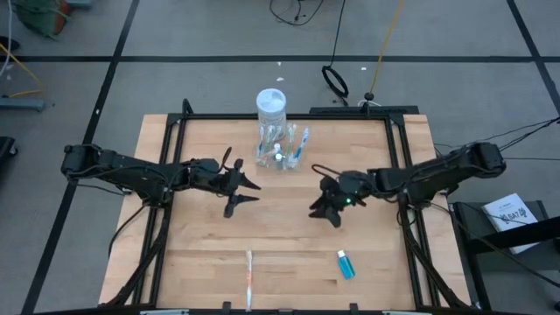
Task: Pick & Place toothbrushing station
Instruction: Put the blue mouthwash bottle into the transparent organizer
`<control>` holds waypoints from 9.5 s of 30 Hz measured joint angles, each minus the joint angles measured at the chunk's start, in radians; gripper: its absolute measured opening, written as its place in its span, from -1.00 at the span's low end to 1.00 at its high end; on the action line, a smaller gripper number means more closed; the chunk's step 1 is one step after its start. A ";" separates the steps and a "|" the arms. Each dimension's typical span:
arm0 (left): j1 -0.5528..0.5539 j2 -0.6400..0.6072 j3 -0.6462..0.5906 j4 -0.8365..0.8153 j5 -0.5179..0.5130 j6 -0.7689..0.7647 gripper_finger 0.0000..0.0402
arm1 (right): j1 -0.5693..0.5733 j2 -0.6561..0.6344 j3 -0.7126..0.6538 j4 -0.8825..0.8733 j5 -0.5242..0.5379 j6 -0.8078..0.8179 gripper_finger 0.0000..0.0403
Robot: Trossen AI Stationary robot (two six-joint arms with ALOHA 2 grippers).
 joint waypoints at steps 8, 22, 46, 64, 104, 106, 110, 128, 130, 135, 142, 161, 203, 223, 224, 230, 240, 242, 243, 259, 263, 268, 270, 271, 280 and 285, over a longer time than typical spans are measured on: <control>0.000 0.000 0.000 0.001 -0.097 -0.003 -0.22 | 0.047 -0.132 0.000 0.005 -0.035 -0.176 -0.24; 0.000 0.000 0.000 -0.001 -0.116 -0.030 -0.22 | 0.019 -0.372 0.002 -0.319 -0.049 -0.346 -0.24; 0.000 0.000 0.000 0.001 -0.130 -0.024 -0.22 | 0.047 -0.029 0.001 -0.258 -0.250 0.778 -0.24; 0.000 0.000 0.000 0.000 -0.129 -0.028 -0.22 | 0.114 0.062 0.001 -0.090 -0.553 0.201 -0.24; 0.001 0.000 0.000 -0.134 -0.130 0.165 -0.22 | 0.271 0.106 0.002 -0.299 -0.340 1.022 -0.24; 0.001 0.000 0.000 -0.134 -0.130 0.164 -0.22 | 0.290 0.106 0.002 -0.374 -0.330 1.062 -0.24; 0.001 0.000 0.000 -0.135 -0.130 0.162 -0.22 | 0.326 0.107 0.002 -0.510 -0.259 1.109 -0.24; 0.001 0.000 0.000 -0.152 -0.130 0.150 -0.22 | 0.382 0.229 0.001 -0.344 -0.126 0.962 -0.24; 0.001 0.000 0.000 -0.159 -0.130 0.150 -0.22 | 0.382 0.266 0.004 -0.309 -0.126 0.937 -0.24; 0.001 0.000 0.000 -0.159 -0.130 0.139 -0.22 | 0.371 0.303 0.005 -0.312 -0.130 0.881 -0.24; 0.001 0.000 0.000 -0.159 -0.130 0.137 -0.22 | 0.373 0.304 0.004 -0.311 -0.099 0.828 -0.28; 0.001 0.000 0.000 -0.160 -0.130 0.135 -0.22 | 0.281 0.311 -0.002 -0.113 0.067 0.676 -0.52; 0.001 0.000 0.000 -0.066 -0.131 0.089 -0.22 | -0.322 0.592 0.153 0.967 0.398 -0.842 -0.54; 0.001 0.000 0.000 -0.084 -0.130 0.083 -0.22 | -0.360 0.595 0.157 0.989 0.400 -0.788 -0.54; 0.001 0.000 0.000 -0.087 -0.130 0.083 -0.22 | -0.360 0.593 0.157 1.004 0.402 -0.790 -0.54; 0.001 0.000 0.000 -0.089 -0.130 0.082 -0.22 | -0.360 0.594 0.158 0.983 0.397 -0.757 -0.54; 0.001 0.000 0.000 -0.090 -0.130 0.083 -0.22 | -0.359 0.592 0.158 0.948 0.399 -0.707 -0.54; 0.001 0.000 0.000 -0.090 -0.130 0.083 -0.22 | -0.357 0.592 0.158 0.973 0.397 -0.699 -0.54; 0.001 0.000 0.000 -0.090 -0.130 0.083 -0.22 | -0.355 0.592 0.158 0.983 0.398 -0.697 -0.54; 0.001 0.000 0.000 -0.106 -0.130 0.083 -0.22 | -0.314 0.588 0.161 0.882 0.529 -0.682 -0.54; 0.001 0.000 0.000 -0.106 -0.130 0.083 -0.22 | -0.319 0.588 0.161 0.876 0.532 -0.678 -0.54; 0.001 0.000 0.000 -0.105 -0.130 0.083 -0.22 | -0.321 0.591 0.158 0.934 0.529 -0.658 -0.54; 0.001 0.000 0.000 -0.106 -0.130 0.083 -0.22 | -0.321 0.593 0.157 0.972 0.530 -0.671 -0.54; 0.001 0.000 0.000 -0.105 -0.130 0.083 -0.22 | -0.320 0.593 0.157 0.988 0.530 -0.678 -0.54; 0.001 0.000 0.000 -0.106 -0.130 0.083 -0.22 | -0.329 0.590 0.159 0.905 0.532 -0.672 -0.54; 0.001 0.000 0.000 -0.106 -0.130 0.083 -0.22 | -0.329 0.590 0.159 0.901 0.533 -0.664 -0.54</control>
